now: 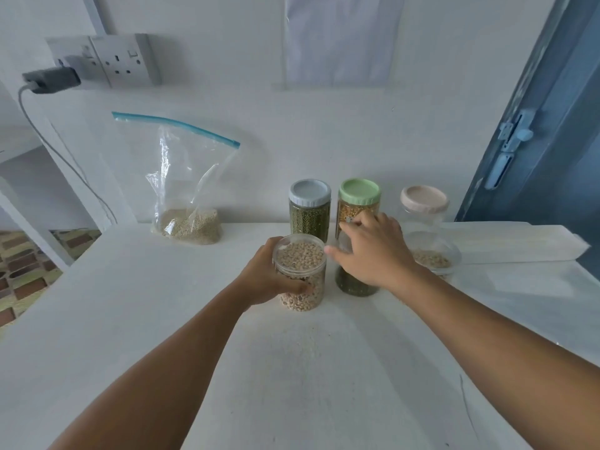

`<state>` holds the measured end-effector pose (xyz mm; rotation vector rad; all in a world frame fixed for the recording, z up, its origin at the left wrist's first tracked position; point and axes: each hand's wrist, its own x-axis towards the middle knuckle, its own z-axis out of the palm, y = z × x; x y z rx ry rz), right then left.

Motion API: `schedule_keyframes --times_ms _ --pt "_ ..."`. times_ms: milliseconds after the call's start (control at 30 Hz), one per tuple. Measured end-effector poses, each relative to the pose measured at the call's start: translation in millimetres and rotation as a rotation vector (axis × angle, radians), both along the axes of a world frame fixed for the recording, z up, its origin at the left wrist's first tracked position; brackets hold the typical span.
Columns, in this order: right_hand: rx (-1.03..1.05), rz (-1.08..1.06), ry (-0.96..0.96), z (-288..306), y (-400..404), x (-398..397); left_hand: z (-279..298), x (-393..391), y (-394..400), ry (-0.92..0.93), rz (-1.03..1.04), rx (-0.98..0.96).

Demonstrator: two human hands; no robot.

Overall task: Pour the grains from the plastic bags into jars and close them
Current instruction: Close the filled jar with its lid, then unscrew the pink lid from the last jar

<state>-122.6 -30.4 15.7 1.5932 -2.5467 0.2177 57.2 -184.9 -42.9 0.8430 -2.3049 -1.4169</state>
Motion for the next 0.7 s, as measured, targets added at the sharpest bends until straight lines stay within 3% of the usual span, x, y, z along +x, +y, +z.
schedule_keyframes --times_ms 700 --pt "0.059 -0.019 -0.048 -11.9 30.8 -23.3 2.5 -29.5 14.8 -0.044 0.068 0.015"
